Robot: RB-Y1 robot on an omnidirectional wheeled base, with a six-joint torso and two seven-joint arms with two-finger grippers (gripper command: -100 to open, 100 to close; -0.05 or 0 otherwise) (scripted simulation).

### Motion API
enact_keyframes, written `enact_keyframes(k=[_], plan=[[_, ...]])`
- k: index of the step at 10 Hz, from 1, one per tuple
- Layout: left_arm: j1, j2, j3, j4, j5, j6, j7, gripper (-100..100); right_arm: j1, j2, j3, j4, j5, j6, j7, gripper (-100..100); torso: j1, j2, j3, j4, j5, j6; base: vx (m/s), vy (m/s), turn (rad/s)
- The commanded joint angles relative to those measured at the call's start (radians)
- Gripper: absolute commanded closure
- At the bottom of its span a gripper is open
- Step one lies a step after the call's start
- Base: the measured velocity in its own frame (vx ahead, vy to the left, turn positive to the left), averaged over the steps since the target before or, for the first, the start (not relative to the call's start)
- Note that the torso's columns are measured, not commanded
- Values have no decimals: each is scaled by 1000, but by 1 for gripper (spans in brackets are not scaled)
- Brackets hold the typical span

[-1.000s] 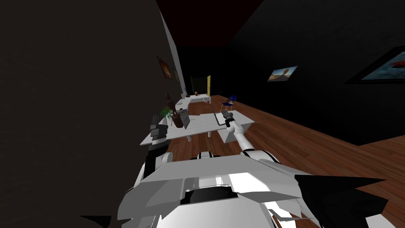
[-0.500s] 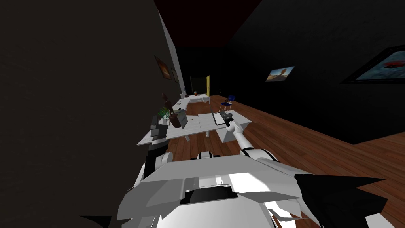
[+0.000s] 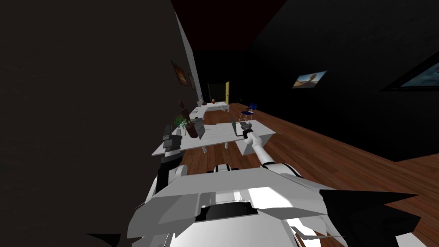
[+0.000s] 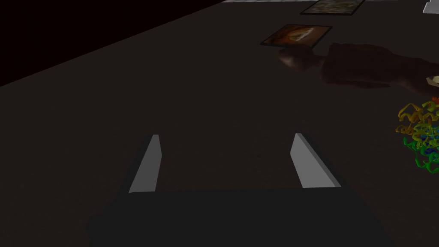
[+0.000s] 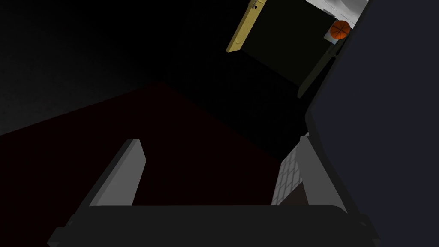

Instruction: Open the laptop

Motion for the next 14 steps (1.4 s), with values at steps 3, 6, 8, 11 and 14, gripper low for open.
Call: enact_keyframes(k=[3,6,8,11,14], plan=[[0,0,0,0,0,0,0,0,38,16,47,-30,102,86,-26,-100,1,-1,0,0,0,0,10,26,49],[0,0,0,0,0,0,0,0,64,28,76,-45,168,140,-45,-100,2,-1,0,-1,0,-2,11,22,48],[0,0,0,0,0,0,0,0,86,39,101,-57,225,185,-63,-100,4,-3,-2,-4,-1,-5,7,25,64],[0,0,0,0,0,0,0,0,102,46,119,-68,267,218,-74,-100,2,-3,-2,-2,-1,-2,6,20,35],[0,0,0,0,0,0,0,0,126,58,146,-84,331,269,-92,-100,3,-3,-2,-3,-1,-3,9,20,48]])
